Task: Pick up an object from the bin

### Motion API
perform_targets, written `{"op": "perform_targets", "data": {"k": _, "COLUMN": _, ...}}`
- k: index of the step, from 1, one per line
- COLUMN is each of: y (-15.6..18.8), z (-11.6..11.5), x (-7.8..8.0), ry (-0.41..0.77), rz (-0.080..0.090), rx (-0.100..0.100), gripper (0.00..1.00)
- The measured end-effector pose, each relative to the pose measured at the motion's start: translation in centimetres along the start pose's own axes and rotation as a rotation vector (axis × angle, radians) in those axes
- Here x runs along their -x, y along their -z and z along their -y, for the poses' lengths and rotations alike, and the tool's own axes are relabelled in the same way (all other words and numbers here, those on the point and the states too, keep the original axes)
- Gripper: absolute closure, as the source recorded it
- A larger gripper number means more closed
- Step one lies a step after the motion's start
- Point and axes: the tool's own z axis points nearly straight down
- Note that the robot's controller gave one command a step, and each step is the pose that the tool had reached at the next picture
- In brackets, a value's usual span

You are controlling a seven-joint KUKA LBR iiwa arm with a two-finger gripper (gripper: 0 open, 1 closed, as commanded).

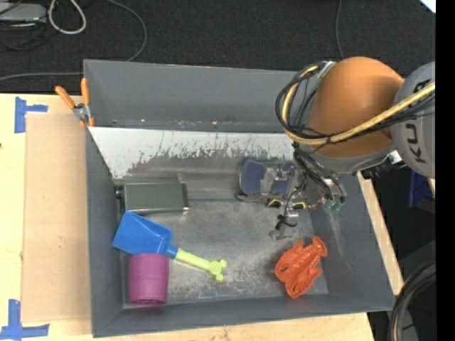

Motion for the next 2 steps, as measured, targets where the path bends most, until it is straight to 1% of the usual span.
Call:
{"op": "perform_targets", "data": {"k": 1, "y": 0.3, "z": 0.0, "x": 0.1, "ry": -0.001, "rz": 0.007, "rx": 0.0, "gripper": 0.0}}
{"op": "perform_targets", "data": {"k": 2, "y": -8.5, "z": 5.0, "x": -1.9, "ry": 0.282, "rz": 0.006, "rx": -0.001, "gripper": 0.0}}
